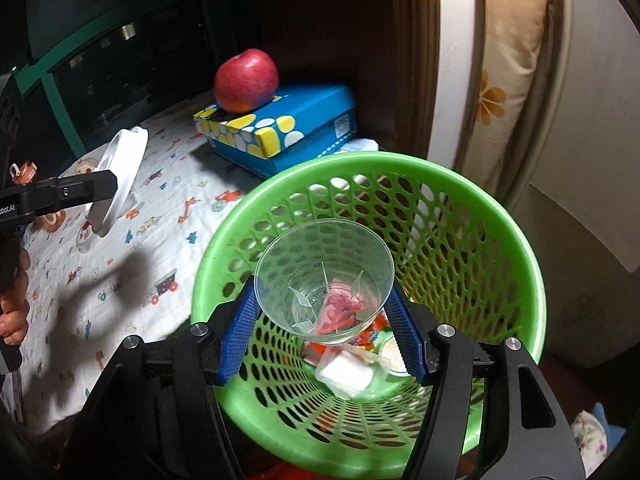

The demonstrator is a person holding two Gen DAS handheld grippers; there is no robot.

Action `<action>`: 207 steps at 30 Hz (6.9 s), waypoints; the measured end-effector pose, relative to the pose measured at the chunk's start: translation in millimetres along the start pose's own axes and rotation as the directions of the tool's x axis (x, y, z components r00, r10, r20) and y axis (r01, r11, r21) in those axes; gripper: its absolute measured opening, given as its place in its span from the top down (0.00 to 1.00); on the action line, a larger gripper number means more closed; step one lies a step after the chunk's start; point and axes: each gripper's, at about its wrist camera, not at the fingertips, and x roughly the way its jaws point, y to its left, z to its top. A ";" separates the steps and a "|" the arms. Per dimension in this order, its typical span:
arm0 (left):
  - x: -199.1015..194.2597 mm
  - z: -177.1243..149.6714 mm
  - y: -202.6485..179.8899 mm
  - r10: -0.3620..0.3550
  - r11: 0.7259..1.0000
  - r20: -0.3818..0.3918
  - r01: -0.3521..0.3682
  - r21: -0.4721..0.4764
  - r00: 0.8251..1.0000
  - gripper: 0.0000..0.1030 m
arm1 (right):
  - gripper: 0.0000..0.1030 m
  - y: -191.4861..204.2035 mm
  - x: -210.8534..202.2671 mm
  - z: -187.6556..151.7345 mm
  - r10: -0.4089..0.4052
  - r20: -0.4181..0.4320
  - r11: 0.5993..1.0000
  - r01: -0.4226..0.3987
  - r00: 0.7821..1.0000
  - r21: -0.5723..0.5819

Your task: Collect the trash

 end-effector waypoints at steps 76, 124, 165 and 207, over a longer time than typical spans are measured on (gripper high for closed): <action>-14.3 -31.5 33.1 0.185 0.982 -0.023 -0.186 -0.043 0.983 0.09 | 0.07 20.6 -17.5 -0.9 0.046 0.027 0.999 -0.046 0.999 -0.025; 27.1 -66.5 296.2 0.374 0.876 -0.215 -0.420 -0.236 0.902 0.09 | 0.06 207.3 106.2 58.0 0.224 -0.133 0.932 -0.252 0.965 -0.260; -70.6 -86.5 341.5 0.427 0.848 -0.132 -0.447 -0.284 0.894 0.13 | 0.12 365.2 249.1 105.6 0.248 -0.266 0.776 -0.355 0.932 -0.521; -58.2 -60.3 147.3 0.248 0.960 -0.022 -0.249 -0.129 0.968 0.13 | 0.41 187.1 59.6 45.1 0.170 -0.099 0.934 -0.192 0.980 -0.302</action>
